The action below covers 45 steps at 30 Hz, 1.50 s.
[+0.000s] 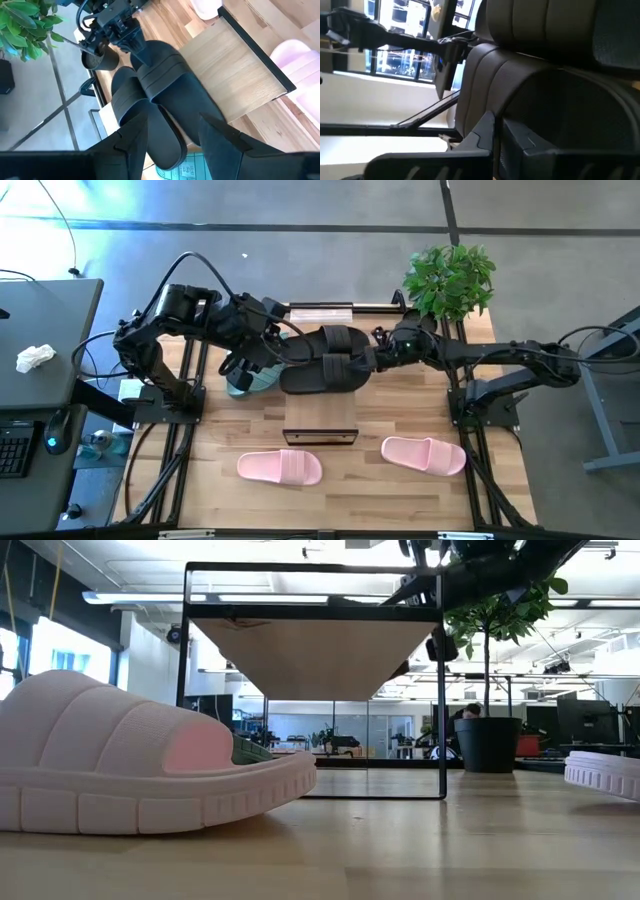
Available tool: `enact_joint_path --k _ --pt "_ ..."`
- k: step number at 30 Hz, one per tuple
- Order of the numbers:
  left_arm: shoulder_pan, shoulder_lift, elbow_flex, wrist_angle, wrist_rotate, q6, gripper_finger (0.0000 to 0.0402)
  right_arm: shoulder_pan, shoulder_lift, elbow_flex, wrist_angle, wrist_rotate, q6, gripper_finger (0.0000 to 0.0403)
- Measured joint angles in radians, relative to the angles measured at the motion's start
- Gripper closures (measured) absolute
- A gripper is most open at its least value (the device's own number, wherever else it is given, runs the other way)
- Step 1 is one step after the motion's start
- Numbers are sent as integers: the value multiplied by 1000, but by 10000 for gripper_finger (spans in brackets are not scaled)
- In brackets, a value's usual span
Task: Pick and place slides into the shelf
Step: Put the black slide on the shelf, then adjust the green slide
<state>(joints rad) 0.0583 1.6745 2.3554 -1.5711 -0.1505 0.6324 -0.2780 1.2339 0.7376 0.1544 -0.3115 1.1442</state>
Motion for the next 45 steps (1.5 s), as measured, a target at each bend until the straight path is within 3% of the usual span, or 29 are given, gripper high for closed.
enact_joint_path --k 15,30,45 --pt "0 0 0 0 0 22 245 -3 -2 0 -22 16 36 389" --pt "0 0 0 0 0 1 245 -3 -14 0 -22 19 45 231" --pt "0 0 0 0 0 -28 245 15 -264 1 -259 62 22 217"
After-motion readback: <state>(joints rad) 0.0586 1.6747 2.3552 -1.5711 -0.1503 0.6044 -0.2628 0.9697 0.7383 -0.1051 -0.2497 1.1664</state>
